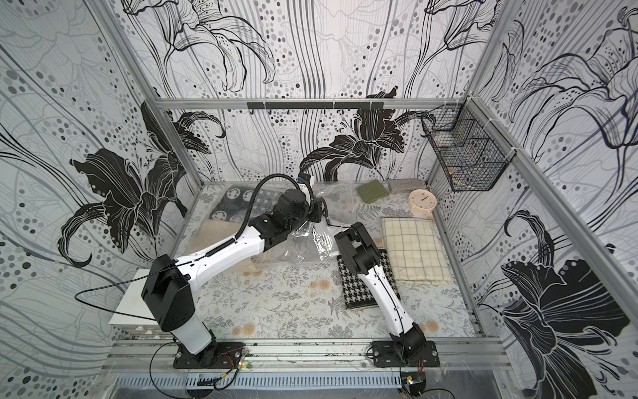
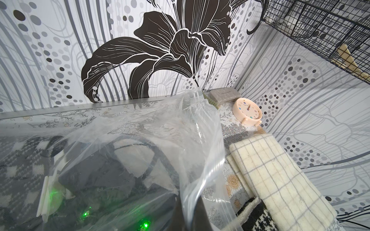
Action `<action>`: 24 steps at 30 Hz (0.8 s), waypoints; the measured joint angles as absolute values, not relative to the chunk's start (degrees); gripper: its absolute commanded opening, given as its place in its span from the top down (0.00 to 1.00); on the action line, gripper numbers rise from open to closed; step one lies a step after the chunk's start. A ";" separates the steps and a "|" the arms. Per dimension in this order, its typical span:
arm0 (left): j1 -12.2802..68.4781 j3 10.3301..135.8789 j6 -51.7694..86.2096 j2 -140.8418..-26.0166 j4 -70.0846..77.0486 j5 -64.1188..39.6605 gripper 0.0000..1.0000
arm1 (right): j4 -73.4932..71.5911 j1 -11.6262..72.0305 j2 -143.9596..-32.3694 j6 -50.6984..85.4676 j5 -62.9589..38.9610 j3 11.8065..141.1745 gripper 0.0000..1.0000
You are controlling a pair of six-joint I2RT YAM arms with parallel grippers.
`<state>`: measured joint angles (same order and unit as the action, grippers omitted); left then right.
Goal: Take the scarf out of the vacuum bag
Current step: Take out the scarf from the vacuum bag.
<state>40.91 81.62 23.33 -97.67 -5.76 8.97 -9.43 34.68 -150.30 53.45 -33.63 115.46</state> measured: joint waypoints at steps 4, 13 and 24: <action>41.01 81.76 23.31 -97.84 -5.67 8.95 1.00 | -10.31 34.15 -149.29 53.19 -34.37 113.78 0.99; 40.99 81.78 23.31 -98.21 -5.65 8.95 1.00 | -16.34 32.42 -148.94 57.60 -37.95 110.08 0.98; 40.99 81.80 23.31 -98.26 -5.23 8.95 1.00 | -8.95 32.36 -144.09 51.53 -36.42 107.87 1.00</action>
<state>40.99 81.80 23.31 -98.26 -5.23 8.95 -8.95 32.36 -144.09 51.53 -36.42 107.87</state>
